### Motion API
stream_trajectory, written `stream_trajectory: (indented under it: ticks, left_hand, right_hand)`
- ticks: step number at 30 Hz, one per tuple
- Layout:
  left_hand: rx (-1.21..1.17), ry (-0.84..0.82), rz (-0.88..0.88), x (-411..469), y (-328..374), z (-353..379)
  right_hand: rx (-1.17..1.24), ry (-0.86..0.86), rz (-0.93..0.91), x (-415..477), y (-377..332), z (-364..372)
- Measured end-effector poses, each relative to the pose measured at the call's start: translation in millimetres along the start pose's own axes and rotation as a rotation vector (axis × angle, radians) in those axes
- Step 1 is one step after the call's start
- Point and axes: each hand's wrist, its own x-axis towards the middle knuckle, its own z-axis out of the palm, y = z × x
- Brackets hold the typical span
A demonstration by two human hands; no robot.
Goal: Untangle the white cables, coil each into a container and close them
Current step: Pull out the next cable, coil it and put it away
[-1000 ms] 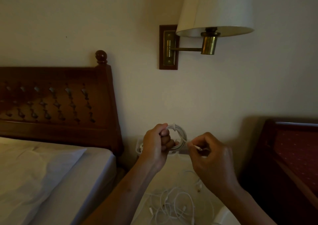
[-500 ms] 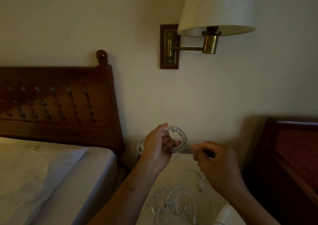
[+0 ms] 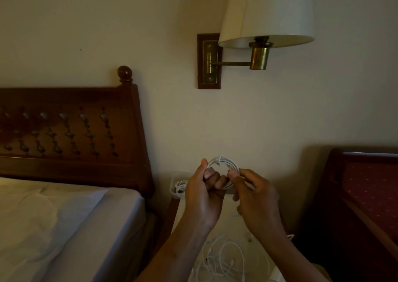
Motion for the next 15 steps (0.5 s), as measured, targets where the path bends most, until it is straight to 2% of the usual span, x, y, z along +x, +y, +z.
stream_trajectory:
  ticks: [7, 13, 15]
  left_hand:
    - [-0.001, -0.031, -0.051, -2.7, -14.5, -4.0]
    - [0.428, -0.035, -0.018, -3.8, -7.3, -13.6]
    - [0.565, -0.095, 0.077, -2.5, 4.5, -11.4]
  right_hand:
    - [0.099, 0.066, -0.021, 6.2, -3.3, 0.6]
    - [-0.094, 0.088, -0.116, 16.1, 0.5, -9.6]
    - [-0.191, 0.053, -0.154, 16.8, 3.3, -12.5]
